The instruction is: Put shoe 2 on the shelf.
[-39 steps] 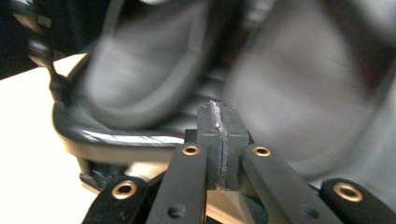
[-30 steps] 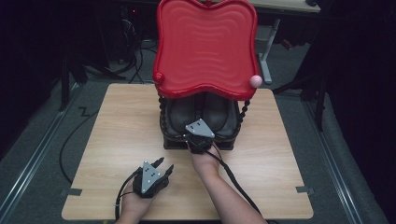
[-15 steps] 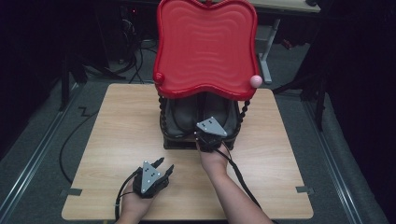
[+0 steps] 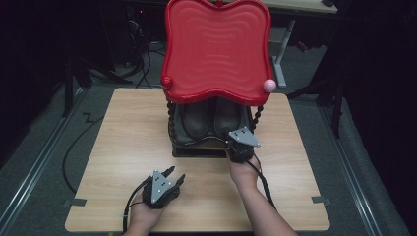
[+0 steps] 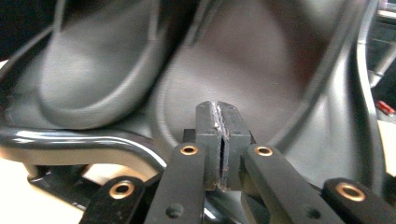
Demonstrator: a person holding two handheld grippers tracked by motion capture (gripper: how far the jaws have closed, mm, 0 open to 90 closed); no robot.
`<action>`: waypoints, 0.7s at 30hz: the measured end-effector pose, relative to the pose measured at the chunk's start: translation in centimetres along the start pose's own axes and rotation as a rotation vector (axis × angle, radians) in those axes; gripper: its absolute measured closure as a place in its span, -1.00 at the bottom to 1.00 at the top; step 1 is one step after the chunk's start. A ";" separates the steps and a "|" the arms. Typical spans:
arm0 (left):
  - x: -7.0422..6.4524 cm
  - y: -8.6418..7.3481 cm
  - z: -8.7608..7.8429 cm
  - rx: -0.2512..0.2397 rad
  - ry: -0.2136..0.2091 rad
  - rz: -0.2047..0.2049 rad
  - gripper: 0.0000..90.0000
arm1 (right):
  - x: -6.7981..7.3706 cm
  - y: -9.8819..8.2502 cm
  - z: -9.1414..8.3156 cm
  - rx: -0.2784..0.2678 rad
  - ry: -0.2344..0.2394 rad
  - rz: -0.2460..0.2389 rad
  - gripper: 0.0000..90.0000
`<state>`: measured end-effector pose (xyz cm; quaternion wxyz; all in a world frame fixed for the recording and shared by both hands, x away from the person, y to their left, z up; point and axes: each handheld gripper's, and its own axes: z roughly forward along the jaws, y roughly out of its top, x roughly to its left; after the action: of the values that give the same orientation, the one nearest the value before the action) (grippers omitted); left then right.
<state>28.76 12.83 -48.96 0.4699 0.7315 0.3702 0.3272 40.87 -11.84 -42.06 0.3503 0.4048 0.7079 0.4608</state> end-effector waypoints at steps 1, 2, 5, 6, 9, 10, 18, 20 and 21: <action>0.0 0.0 0.0 0.000 0.001 0.000 0.20 | 0.1 0.0 -0.2 -0.003 0.012 -0.001 0.93; 0.1 0.0 -0.1 -0.001 0.003 -0.002 0.20 | 0.1 0.0 -0.5 -0.007 0.017 0.006 0.91; 0.4 0.0 -0.2 -0.006 0.016 -0.010 0.19 | -0.2 -0.6 -2.6 -0.036 0.042 0.003 0.83; 0.6 0.0 -0.2 -0.007 0.018 -0.017 0.18 | -0.5 -1.0 -3.4 -0.035 0.053 0.000 0.73; 1.4 0.1 -0.5 -0.016 0.032 -0.048 0.12 | -2.0 -3.1 -6.0 -0.002 0.086 0.006 0.25; 1.8 0.3 -0.7 -0.008 0.031 -0.063 0.08 | -2.9 -4.0 -6.8 0.011 0.106 0.015 0.10; 4.3 -1.3 -3.5 0.073 0.065 -0.124 -0.15 | -9.8 -11.1 -10.7 0.152 0.007 0.184 -0.51; 5.5 -2.4 -4.8 0.076 0.081 -0.119 -0.15 | -10.1 -11.2 -10.6 0.165 -0.002 0.198 -0.52; 5.9 -2.4 -4.9 0.085 0.084 -0.126 -0.18 | -10.3 -11.3 -10.5 0.162 -0.017 0.208 -0.52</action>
<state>27.20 20.67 -48.73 0.4420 0.7118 0.4484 0.3113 33.35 -27.75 -47.96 0.2728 0.5070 0.6938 0.4326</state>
